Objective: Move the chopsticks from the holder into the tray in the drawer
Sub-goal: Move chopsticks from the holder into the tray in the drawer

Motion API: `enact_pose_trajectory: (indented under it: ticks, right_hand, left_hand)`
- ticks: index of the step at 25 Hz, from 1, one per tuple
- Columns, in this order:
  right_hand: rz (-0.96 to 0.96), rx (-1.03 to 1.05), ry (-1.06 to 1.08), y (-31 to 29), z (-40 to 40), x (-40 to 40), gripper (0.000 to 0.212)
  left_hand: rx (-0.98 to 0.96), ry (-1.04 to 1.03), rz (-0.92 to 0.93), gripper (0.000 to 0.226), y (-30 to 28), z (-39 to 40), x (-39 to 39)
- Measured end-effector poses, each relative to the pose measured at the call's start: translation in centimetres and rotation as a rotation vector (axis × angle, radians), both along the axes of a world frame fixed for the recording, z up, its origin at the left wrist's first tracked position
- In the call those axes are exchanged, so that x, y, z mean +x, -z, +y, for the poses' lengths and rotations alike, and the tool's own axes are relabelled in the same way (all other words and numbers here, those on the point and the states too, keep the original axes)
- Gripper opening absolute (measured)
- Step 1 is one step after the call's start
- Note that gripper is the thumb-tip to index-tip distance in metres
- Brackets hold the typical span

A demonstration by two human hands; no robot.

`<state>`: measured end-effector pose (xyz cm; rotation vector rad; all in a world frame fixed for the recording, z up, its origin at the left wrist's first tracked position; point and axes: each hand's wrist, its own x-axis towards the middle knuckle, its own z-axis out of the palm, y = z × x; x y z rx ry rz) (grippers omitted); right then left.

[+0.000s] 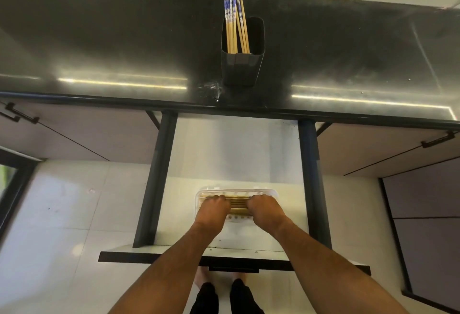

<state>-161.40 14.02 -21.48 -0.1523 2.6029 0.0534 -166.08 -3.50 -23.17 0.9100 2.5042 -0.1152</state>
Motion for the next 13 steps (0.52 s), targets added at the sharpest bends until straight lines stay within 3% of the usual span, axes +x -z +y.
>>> enact_pose_trajectory:
  ticks: [4,13]
  right_hand:
    - [0.051,0.040,-0.010,0.1,0.1,-0.2,0.021]
    - [0.020,0.056,-0.029,0.6,0.6,-0.9,0.020]
  left_hand:
    - [0.042,-0.052,-0.007,0.041,0.7,-0.2,-0.1]
    - [0.085,-0.162,-0.045,0.027,0.7,-0.5,-0.3]
